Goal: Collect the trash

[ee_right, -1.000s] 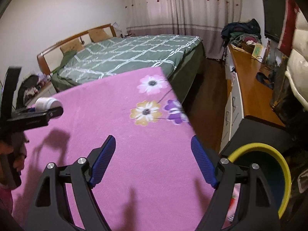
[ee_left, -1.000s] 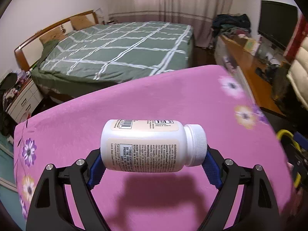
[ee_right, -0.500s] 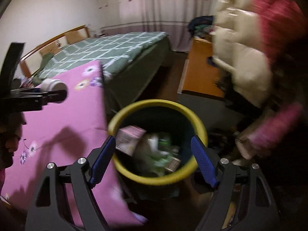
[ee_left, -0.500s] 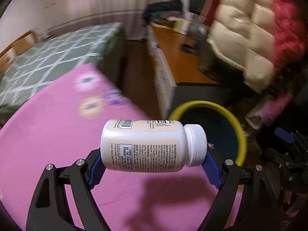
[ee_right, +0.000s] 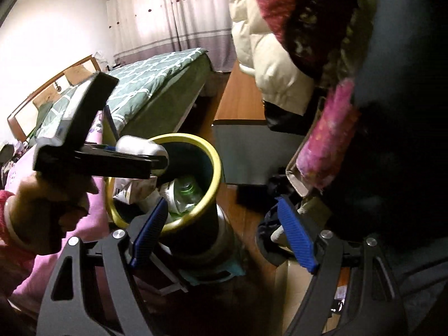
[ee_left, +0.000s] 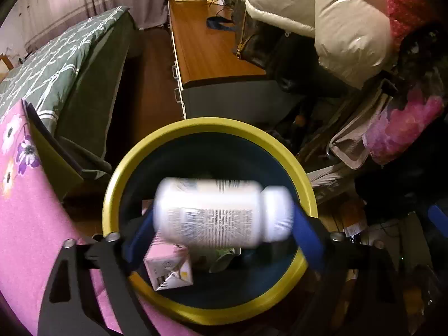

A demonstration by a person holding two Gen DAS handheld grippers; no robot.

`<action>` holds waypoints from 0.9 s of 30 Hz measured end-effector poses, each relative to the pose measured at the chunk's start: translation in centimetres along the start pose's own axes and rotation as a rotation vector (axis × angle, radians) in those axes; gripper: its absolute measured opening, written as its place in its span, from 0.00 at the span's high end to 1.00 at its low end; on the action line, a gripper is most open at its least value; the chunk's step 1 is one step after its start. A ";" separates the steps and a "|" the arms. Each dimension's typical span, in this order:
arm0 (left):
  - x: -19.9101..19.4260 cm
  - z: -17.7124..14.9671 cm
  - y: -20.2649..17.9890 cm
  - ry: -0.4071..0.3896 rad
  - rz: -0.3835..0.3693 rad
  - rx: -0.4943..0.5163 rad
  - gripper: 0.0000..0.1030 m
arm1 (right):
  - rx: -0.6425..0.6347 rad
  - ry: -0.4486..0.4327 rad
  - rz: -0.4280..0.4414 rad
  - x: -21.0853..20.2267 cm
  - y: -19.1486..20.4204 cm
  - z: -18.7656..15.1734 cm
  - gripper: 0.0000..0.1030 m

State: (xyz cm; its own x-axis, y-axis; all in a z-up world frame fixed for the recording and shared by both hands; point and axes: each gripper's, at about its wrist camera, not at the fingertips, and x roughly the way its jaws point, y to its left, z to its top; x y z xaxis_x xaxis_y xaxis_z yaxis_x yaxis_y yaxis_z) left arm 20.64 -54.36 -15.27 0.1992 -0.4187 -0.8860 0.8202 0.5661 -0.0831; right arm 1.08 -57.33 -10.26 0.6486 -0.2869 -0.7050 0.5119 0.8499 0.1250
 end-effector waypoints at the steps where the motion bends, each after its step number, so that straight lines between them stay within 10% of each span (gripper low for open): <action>1: -0.2 0.0 0.1 -0.008 0.008 -0.007 0.08 | 0.003 -0.001 0.001 0.0 -0.1 0.0 0.26; 11: -11.2 -2.8 3.4 -0.262 0.063 -0.066 0.05 | -0.037 -0.011 0.084 -0.4 2.8 -0.1 0.25; 18: -23.2 -12.8 8.3 -0.472 0.207 -0.198 0.05 | -0.135 -0.063 0.173 -1.9 8.2 0.2 0.23; 27: -32.6 -27.8 13.3 -0.556 0.503 -0.471 0.05 | -0.236 -0.110 0.233 -4.7 13.1 -0.7 0.22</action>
State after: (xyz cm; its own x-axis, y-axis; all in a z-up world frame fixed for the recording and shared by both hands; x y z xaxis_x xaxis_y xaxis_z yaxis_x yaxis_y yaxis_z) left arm 10.18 -13.42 -0.17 0.8093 -0.2565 -0.5285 0.2837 0.9584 -0.0307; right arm 4.35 -44.59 -5.80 0.7963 -0.1082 -0.5952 0.2068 0.9733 0.0997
